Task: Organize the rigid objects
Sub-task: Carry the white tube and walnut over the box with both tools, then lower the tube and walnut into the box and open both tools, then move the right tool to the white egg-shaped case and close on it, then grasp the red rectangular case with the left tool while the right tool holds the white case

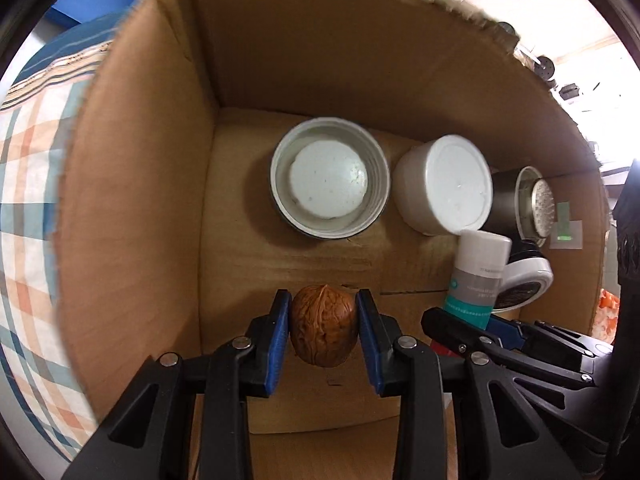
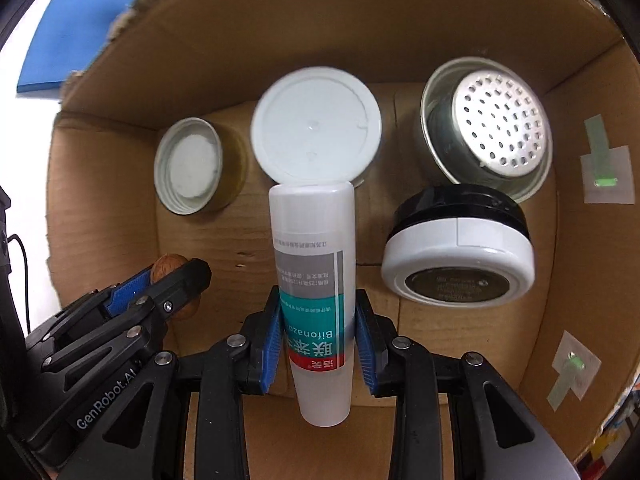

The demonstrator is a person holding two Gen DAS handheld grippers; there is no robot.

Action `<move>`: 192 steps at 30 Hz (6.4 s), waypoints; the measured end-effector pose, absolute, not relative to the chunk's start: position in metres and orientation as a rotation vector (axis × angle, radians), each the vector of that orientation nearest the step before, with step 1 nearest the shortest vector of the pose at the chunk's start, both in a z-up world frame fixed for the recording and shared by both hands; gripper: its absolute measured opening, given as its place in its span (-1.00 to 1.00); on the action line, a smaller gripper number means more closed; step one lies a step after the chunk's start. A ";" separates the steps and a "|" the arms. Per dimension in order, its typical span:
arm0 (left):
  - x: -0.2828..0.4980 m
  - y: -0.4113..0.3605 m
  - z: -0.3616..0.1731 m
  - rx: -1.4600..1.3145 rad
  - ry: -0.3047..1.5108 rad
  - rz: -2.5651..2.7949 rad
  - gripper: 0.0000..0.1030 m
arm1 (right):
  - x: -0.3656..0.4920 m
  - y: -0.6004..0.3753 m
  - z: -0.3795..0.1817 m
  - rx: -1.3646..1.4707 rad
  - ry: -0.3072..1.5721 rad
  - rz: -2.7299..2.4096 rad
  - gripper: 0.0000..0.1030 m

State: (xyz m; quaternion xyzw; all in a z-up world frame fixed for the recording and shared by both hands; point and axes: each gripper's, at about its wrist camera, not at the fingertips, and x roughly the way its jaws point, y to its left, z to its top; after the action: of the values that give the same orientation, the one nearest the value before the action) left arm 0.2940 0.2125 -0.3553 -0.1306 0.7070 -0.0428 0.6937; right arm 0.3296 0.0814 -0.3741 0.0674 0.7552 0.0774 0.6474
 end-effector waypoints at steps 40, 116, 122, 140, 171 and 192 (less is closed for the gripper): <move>0.250 0.189 -0.230 -0.102 1.330 0.042 1.00 | 0.287 0.065 -0.306 -0.046 1.533 0.092 1.00; 0.308 -0.052 -0.239 0.034 1.261 -0.012 1.00 | 0.319 -0.225 -0.370 0.492 1.664 0.134 -0.45; 0.328 -0.118 -0.244 0.101 1.265 -0.130 1.00 | 0.298 -0.340 -0.349 0.480 1.581 -0.044 -0.46; 0.374 -0.305 -0.381 0.566 1.435 -0.507 1.00 | 0.281 -0.459 -0.352 0.692 1.556 -0.109 -0.38; 0.306 -0.174 -0.381 -0.023 1.547 -0.145 0.11 | 0.302 -0.382 -0.349 0.240 1.605 -0.003 0.20; 0.310 -0.162 -0.385 -0.027 1.626 -0.191 0.13 | 0.304 -0.337 -0.391 0.199 1.649 -0.063 0.02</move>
State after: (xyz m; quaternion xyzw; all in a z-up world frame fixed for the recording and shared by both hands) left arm 0.3105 -0.1625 -0.3852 -0.0122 0.7250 -0.0850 0.6833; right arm 0.3037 -0.3370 -0.3909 0.0883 0.7330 -0.0278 0.6740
